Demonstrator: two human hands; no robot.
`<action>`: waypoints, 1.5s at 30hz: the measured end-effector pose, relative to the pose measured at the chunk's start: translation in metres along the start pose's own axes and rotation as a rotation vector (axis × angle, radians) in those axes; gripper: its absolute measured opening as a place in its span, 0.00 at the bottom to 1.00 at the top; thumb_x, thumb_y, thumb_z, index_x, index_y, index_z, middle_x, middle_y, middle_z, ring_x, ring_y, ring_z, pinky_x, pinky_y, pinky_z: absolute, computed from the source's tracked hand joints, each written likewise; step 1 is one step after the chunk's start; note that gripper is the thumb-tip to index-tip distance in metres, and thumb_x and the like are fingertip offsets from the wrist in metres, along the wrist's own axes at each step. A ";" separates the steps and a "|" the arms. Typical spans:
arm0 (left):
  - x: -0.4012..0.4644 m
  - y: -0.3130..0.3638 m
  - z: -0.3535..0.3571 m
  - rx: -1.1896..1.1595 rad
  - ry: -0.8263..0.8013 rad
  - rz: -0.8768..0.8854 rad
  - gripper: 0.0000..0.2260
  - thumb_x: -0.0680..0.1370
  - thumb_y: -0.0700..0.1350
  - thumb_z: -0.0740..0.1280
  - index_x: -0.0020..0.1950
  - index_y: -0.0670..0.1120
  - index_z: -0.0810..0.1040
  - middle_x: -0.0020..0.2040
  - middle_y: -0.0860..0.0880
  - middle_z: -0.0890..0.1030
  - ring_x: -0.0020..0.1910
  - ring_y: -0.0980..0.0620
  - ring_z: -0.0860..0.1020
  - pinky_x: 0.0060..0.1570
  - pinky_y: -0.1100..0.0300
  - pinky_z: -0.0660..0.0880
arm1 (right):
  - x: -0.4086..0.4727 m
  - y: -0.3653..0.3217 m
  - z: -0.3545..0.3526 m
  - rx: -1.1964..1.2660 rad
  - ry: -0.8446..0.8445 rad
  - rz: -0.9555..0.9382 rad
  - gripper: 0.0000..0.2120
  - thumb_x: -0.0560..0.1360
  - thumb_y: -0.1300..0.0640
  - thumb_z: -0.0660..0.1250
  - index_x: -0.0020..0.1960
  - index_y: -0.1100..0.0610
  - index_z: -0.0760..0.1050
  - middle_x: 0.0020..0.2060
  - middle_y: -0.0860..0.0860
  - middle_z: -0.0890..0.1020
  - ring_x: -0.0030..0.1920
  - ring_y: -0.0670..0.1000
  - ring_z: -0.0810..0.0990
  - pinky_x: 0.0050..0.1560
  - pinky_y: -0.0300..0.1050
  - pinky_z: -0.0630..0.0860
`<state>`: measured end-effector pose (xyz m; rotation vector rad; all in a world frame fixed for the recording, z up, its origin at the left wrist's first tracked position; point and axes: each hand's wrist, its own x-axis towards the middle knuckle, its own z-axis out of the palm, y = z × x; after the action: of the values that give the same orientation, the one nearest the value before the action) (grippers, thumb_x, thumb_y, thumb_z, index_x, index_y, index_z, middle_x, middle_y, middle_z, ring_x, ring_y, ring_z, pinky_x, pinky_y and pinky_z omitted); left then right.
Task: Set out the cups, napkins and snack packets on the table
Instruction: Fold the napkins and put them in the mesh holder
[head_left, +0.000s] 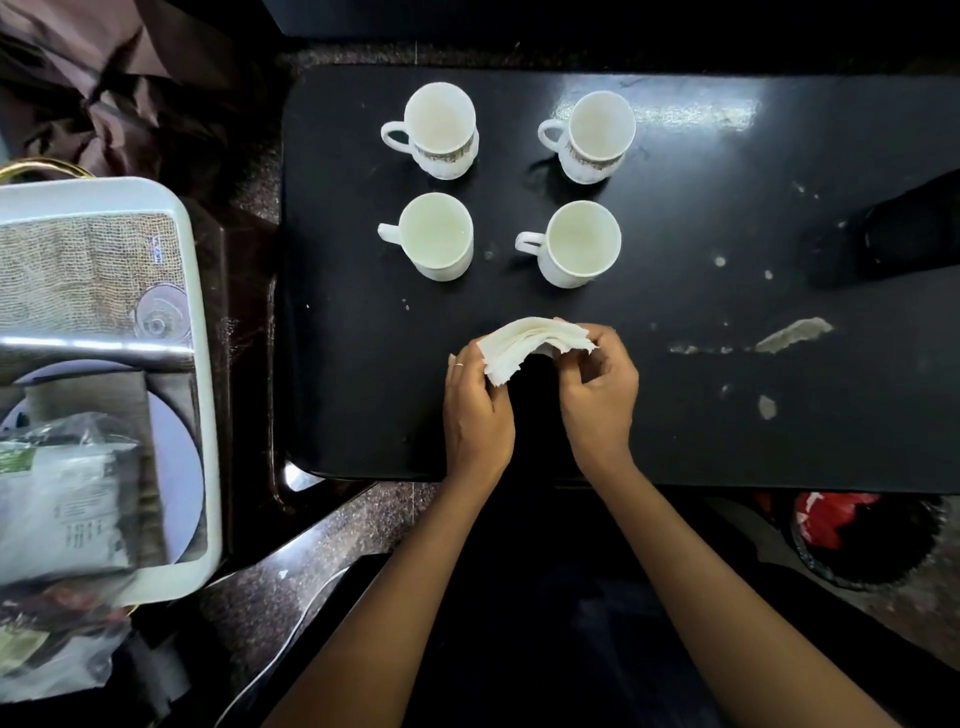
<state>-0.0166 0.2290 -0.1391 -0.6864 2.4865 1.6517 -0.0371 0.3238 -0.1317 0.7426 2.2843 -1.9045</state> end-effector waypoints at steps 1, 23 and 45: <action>0.000 -0.001 0.000 0.002 -0.009 -0.005 0.15 0.75 0.33 0.60 0.59 0.43 0.76 0.51 0.58 0.75 0.56 0.47 0.76 0.63 0.41 0.69 | 0.000 0.000 0.000 0.001 -0.016 0.003 0.13 0.73 0.69 0.63 0.49 0.53 0.76 0.49 0.45 0.83 0.50 0.42 0.81 0.51 0.35 0.76; 0.014 0.003 -0.013 0.055 -0.027 0.015 0.09 0.75 0.36 0.66 0.52 0.46 0.80 0.49 0.50 0.84 0.49 0.50 0.80 0.70 0.56 0.65 | 0.011 -0.003 -0.008 -0.095 -0.030 0.041 0.08 0.72 0.68 0.67 0.45 0.55 0.78 0.38 0.46 0.82 0.40 0.40 0.80 0.42 0.35 0.76; 0.033 0.067 -0.026 -0.183 0.003 -0.172 0.07 0.77 0.44 0.67 0.52 0.46 0.82 0.43 0.56 0.84 0.43 0.60 0.83 0.45 0.63 0.80 | 0.022 -0.059 -0.022 0.003 -0.071 0.128 0.08 0.76 0.58 0.66 0.45 0.46 0.79 0.39 0.38 0.85 0.43 0.40 0.83 0.39 0.30 0.76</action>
<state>-0.0683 0.2164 -0.0810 -0.8948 2.2243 1.8275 -0.0752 0.3451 -0.0814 0.7875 2.1385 -1.8481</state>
